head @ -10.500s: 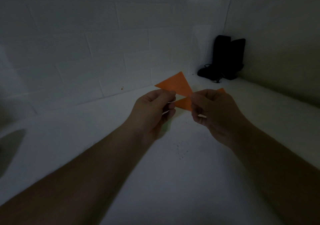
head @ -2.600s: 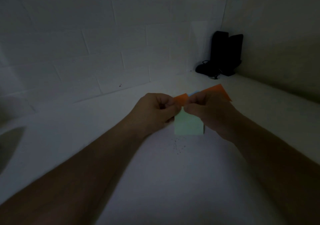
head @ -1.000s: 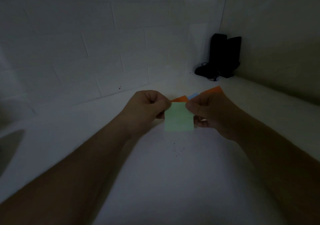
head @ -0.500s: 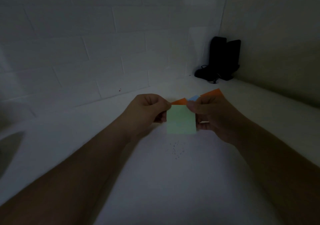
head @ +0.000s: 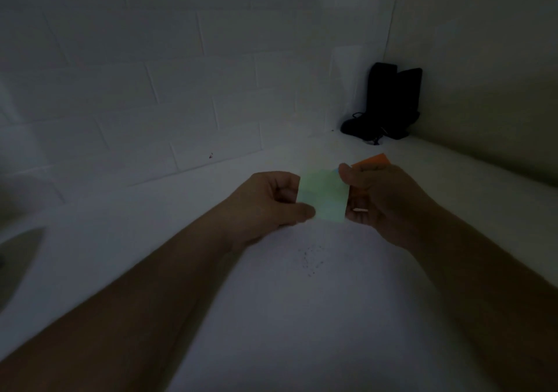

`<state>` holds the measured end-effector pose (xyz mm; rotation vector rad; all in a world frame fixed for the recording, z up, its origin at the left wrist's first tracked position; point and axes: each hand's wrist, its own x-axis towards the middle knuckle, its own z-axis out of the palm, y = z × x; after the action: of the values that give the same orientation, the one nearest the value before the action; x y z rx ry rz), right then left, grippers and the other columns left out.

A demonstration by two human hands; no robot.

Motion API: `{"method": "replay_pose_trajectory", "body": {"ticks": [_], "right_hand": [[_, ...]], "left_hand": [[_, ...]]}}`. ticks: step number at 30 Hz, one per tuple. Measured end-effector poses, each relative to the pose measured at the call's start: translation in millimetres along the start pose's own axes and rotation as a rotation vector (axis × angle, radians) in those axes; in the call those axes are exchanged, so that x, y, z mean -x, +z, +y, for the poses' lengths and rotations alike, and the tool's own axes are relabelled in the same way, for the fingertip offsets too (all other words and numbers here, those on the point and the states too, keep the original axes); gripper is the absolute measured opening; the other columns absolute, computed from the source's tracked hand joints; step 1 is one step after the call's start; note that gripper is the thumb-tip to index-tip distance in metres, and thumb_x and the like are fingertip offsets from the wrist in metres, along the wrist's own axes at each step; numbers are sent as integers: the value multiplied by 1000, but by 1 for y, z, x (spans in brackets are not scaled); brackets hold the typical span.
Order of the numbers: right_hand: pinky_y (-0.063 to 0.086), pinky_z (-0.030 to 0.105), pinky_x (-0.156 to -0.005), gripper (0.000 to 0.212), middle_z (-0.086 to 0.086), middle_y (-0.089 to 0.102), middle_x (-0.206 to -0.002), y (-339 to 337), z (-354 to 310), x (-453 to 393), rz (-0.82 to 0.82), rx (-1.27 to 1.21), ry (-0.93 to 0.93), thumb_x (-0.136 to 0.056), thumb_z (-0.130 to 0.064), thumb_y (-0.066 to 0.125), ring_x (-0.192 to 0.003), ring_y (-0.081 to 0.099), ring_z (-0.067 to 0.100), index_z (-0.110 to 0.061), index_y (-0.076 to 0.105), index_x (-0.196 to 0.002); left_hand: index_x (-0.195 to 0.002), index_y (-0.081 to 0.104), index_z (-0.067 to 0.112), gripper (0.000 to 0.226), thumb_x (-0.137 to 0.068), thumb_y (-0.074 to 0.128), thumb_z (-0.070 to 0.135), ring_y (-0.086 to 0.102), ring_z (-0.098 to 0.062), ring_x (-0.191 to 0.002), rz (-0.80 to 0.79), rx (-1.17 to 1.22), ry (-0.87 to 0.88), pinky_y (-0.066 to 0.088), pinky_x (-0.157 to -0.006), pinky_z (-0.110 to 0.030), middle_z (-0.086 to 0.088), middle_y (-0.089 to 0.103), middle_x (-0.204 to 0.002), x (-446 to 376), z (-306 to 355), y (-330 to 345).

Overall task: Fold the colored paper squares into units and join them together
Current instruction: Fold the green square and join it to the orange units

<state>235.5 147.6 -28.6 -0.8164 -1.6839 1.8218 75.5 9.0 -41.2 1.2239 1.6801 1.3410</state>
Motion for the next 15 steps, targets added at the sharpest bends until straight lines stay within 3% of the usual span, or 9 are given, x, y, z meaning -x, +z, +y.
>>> {"method": "replay_pose_trajectory", "body": {"ticks": [4,7,9,12,15], "right_hand": [[54,39,-76,22,7,76,-93,1,0,1,8,16,3,-95,-39,65,-79,68,28,-18,62,-90],[59,32,-68,21,1,70,-107,6,1,2,-3,192,-136,-93,-40,67,-84,72,19,-31,62,-111],[61,30,-69,53,-5,63,-113,5,3,2,-48,324,-310,-82,-39,79,-94,70,14,-38,53,-128],[58,22,-81,96,-12,50,-125,1,10,2,-124,765,-624,-64,-48,88,-108,60,9,-42,37,-145],[56,15,-75,80,-10,52,-126,1,9,2,-53,802,-698,-76,-22,86,-105,61,7,-41,44,-142]], "left_hand": [[-101,75,6,15,-92,69,-4,69,-26,-83,20,26,-9,56,-86,-40,-17,78,-95,0,0,-1],[-85,77,10,15,-95,67,4,64,-27,-77,62,52,-49,51,-80,-39,-18,73,-83,-1,0,-1],[-79,77,8,17,-94,69,10,60,-29,-77,90,36,-58,46,-79,-43,-21,71,-80,-2,0,-2],[-81,77,3,19,-96,65,8,59,-26,-70,108,37,-67,48,-73,-37,-20,69,-75,-1,3,-1],[-81,74,-1,21,-96,60,1,56,-22,-59,96,109,-92,47,-62,-29,-19,64,-67,0,5,1]]}}
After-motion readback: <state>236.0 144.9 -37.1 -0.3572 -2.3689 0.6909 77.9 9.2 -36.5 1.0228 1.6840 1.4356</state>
